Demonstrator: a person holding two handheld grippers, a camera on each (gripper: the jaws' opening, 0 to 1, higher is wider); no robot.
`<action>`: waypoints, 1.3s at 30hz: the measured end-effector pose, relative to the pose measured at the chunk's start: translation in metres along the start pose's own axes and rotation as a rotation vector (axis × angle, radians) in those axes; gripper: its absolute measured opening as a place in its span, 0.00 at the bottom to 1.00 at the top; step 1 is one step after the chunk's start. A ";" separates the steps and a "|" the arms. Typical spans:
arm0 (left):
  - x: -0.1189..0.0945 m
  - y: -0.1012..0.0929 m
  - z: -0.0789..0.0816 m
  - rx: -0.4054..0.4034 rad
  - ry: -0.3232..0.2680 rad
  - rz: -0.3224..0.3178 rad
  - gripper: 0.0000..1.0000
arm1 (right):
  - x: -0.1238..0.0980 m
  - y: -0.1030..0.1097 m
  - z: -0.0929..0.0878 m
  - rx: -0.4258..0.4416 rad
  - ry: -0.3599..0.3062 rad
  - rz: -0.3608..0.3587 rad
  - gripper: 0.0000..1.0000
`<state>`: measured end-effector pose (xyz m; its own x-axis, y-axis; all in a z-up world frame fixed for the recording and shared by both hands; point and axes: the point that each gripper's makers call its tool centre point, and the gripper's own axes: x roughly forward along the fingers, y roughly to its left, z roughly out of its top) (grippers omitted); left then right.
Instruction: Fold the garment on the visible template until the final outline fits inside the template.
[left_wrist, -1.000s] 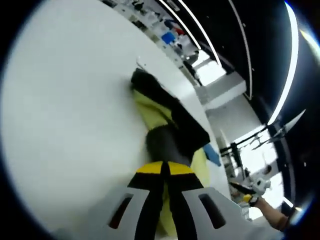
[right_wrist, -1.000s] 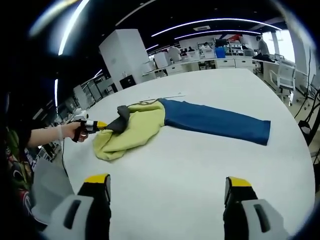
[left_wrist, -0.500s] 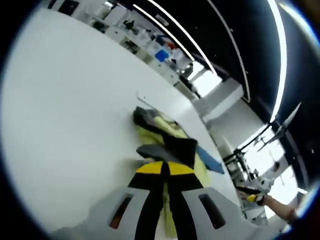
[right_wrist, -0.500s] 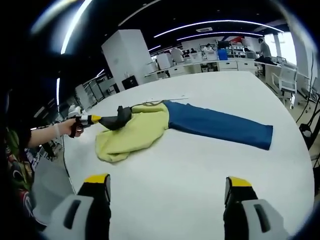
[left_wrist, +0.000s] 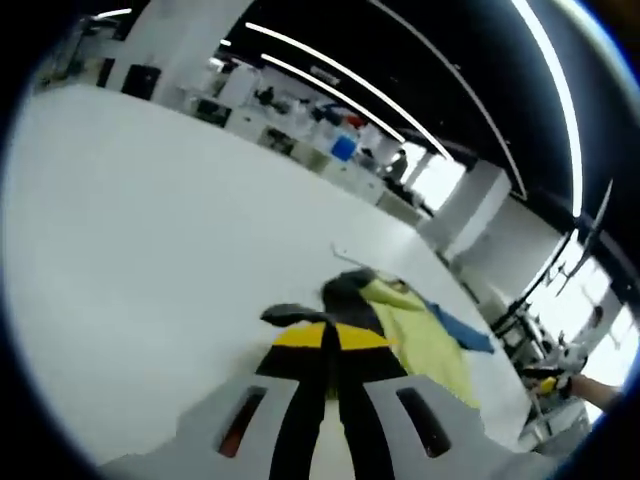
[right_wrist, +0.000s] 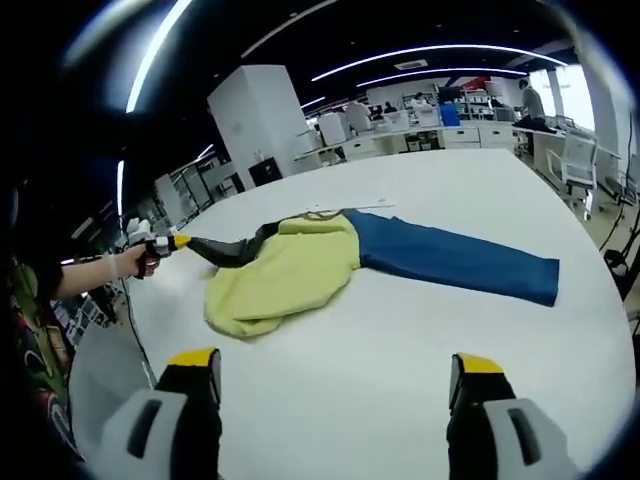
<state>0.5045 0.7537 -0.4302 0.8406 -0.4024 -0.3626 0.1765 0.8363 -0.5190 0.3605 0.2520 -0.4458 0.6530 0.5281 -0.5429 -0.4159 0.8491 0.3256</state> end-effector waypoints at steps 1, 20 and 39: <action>-0.002 0.003 0.001 -0.001 -0.003 0.008 0.00 | 0.000 0.001 -0.001 0.000 0.002 0.001 0.96; -0.014 0.116 0.074 0.019 -0.174 0.131 0.00 | 0.010 0.037 0.003 -0.004 0.043 -0.043 0.96; 0.021 0.219 0.059 0.035 -0.101 0.222 0.00 | 0.011 0.042 -0.004 -0.002 0.126 -0.104 0.97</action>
<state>0.5917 0.9502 -0.5055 0.9075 -0.1691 -0.3846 -0.0025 0.9133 -0.4074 0.3476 0.2929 -0.4410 0.6077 0.4315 -0.6667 -0.3517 0.8989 0.2613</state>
